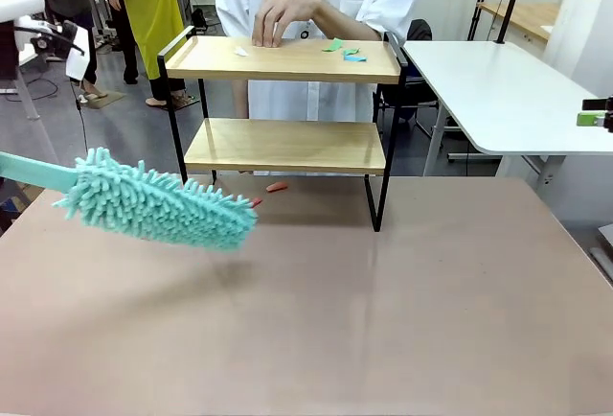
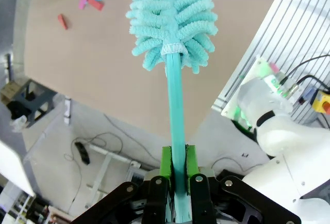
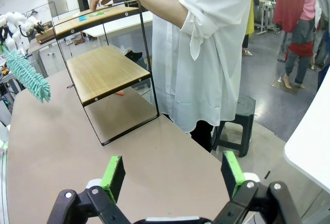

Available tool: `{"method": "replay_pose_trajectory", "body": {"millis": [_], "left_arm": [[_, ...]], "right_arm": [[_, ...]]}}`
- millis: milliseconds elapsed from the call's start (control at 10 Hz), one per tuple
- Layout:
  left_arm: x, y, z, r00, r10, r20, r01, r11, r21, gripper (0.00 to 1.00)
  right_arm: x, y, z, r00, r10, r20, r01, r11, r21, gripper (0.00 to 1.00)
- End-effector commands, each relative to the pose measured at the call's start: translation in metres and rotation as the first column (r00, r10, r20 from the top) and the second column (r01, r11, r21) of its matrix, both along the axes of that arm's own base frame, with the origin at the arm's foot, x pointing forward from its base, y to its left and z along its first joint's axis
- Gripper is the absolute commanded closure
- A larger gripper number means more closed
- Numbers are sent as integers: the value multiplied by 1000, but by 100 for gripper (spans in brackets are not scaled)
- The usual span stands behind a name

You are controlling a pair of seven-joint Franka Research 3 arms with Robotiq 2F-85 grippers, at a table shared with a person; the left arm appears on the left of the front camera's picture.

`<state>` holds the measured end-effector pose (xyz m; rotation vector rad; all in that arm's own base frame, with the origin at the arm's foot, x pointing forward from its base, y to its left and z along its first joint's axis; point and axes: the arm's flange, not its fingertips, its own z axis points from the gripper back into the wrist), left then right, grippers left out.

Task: Clean the shelf.
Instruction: Clean the specific section of the Shelf indicated by the human with the Duster.

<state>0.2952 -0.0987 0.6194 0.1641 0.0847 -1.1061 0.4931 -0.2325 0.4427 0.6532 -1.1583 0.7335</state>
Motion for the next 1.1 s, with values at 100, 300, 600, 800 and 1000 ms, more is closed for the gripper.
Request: {"method": "replay_pose_trajectory", "body": {"millis": [100,300,600,800,1000], "left_arm": [[-3,-2,28,993,-106,52,116,953,-279,87],[-2,-13,59,989,-115,90,143,888,-438,87],[6,-56,125,994,108,-3,-90,813,-576,87],[17,-101,165,962,263,-77,-257,765,-590,87],[28,-162,198,887,459,-49,-412,740,-532,87]], "right_arm": [[0,1,2,1000,1,1,-1,1000,-9,0],[0,1,2,1000,1,1,-1,1000,-9,0],[0,1,2,1000,1,1,-1,1000,-9,0],[0,1,2,1000,1,1,-1,1000,-9,0],[0,1,2,1000,1,1,-1,1000,-9,0]]}}
